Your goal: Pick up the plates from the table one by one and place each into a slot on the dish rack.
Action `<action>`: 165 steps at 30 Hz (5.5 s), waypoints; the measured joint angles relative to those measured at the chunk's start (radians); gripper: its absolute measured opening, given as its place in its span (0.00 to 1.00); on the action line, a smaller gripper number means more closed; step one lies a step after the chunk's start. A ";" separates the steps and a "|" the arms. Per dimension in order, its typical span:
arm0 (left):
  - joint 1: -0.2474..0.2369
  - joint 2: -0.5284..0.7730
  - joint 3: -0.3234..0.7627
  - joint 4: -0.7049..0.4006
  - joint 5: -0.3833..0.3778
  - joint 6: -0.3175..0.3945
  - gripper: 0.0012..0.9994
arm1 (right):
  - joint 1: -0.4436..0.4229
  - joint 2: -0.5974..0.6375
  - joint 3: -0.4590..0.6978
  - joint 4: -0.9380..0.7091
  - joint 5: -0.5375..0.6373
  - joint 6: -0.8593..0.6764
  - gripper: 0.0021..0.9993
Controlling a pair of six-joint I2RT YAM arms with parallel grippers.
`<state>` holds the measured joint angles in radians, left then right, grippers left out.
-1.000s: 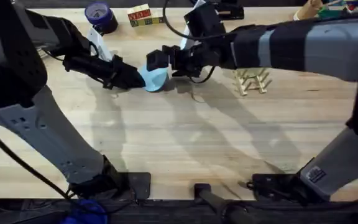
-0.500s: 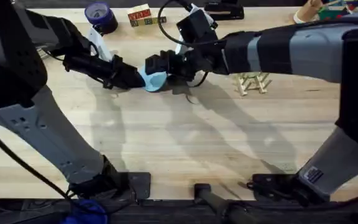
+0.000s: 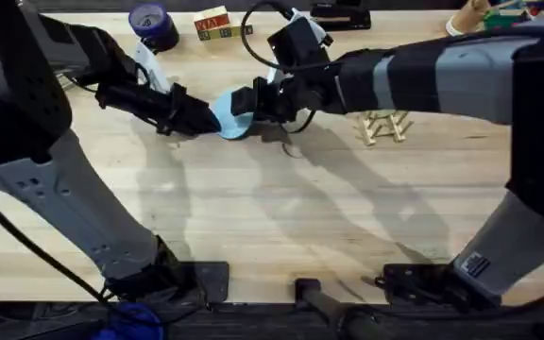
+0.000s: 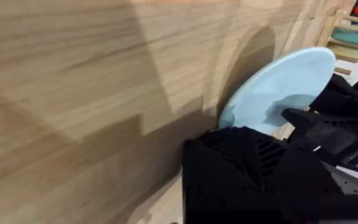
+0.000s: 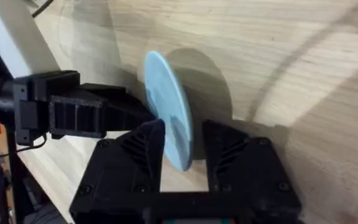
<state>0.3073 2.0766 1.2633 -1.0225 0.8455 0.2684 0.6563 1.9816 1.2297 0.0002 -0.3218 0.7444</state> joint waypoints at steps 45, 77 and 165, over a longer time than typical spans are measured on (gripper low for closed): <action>-0.011 0.049 0.140 -0.153 -0.093 -0.003 0.04 | 0.001 0.000 0.008 0.012 -0.016 0.012 0.06; -0.021 -0.169 0.618 -0.454 -0.678 -0.223 0.04 | -0.010 0.000 0.041 -0.007 -0.033 -0.050 0.03; -0.021 -0.426 0.628 -0.455 -0.820 -0.296 1.00 | -0.381 -0.367 0.707 -1.435 0.321 -2.139 0.03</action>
<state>0.2863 1.6505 1.8908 -1.4774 0.0256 -0.0273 0.2752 1.6142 1.9368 -1.4347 -0.0004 -1.3942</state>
